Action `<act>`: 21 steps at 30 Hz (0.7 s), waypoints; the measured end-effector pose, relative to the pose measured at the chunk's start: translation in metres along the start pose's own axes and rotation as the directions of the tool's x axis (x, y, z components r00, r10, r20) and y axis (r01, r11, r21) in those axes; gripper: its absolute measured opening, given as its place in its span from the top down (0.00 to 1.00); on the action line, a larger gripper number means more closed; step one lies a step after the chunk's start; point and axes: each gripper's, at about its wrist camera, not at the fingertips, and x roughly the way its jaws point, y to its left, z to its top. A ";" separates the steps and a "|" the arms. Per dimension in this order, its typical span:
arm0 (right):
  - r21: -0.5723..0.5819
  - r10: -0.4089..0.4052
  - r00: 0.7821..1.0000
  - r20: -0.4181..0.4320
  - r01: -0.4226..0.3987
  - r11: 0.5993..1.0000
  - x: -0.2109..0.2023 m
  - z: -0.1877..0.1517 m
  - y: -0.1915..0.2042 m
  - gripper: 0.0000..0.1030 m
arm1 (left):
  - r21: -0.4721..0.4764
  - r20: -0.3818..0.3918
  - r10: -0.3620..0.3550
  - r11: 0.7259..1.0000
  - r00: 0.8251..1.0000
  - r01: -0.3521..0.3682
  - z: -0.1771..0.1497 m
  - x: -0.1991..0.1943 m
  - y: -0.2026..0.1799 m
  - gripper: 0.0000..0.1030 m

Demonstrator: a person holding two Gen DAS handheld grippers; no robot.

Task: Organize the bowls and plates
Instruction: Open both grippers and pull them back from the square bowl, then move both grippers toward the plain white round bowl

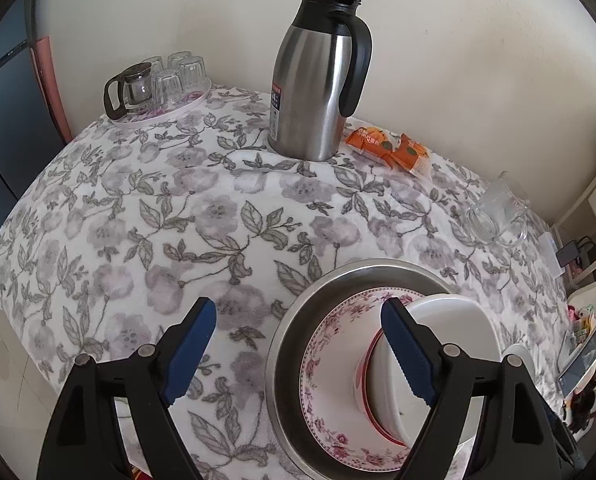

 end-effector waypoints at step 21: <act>-0.026 -0.035 0.999 0.012 0.036 0.999 -0.003 0.001 -0.015 0.00 | 0.046 0.010 0.038 0.998 0.999 -0.038 -0.004 -0.001 -0.013 0.07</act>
